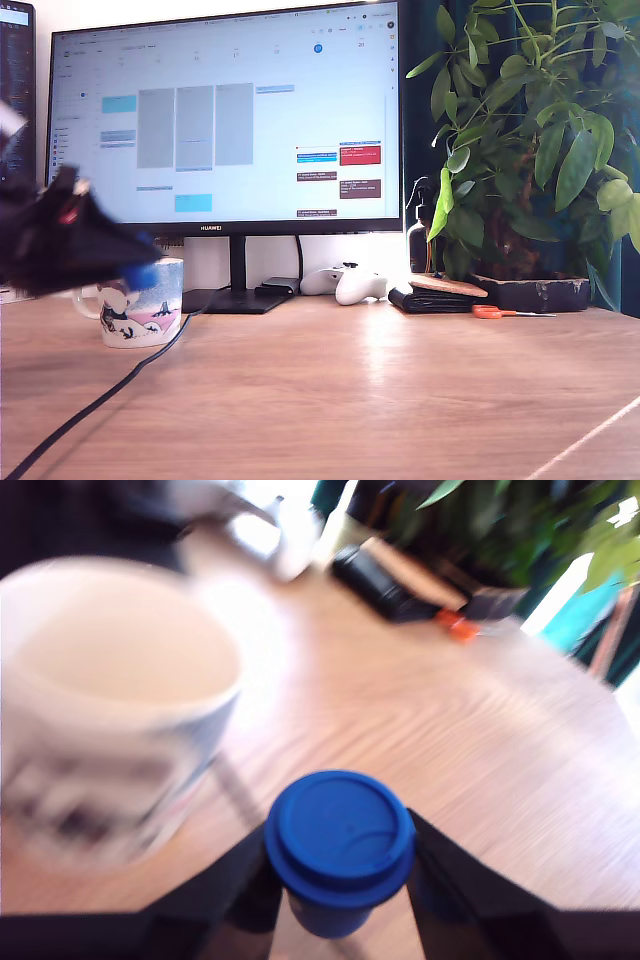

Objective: Pick the blue coffee capsule and place it inside the blue coffee cup

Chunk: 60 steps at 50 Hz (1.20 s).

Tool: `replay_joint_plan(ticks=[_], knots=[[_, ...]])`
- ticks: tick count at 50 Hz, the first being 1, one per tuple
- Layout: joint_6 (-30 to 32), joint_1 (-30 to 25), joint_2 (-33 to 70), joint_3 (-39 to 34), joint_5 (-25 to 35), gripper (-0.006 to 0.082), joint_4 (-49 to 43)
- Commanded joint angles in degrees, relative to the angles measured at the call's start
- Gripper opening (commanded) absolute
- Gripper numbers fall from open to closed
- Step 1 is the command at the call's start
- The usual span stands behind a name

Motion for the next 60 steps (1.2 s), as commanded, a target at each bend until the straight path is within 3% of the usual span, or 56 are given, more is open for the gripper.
replay_joint_plan(ticks=[1,11,25,40,42,48,51,60], knots=[[-0.3,-1.0,-0.5,2.1,-0.7,0.0071,0.4],[0.7,-1.6,-0.5,9.1,-6.3,0.0071,-3.5],[10.0,-1.6,-0.5,18.3,-17.0,0.0074,-21.0],[12.3,-1.5,-0.5,19.4,-23.2,0.0089,-27.5],[12.3,-1.5,-0.5,19.4,-24.3,0.0129,-27.6],[12.5,-1.5,-0.5,19.4,-27.7,0.0383,-28.5],[13.3,-1.5,-0.5,19.4,-27.8,0.0469,-29.0],[13.6,-1.6,-0.4,19.4,-25.3,0.0509,-29.7]])
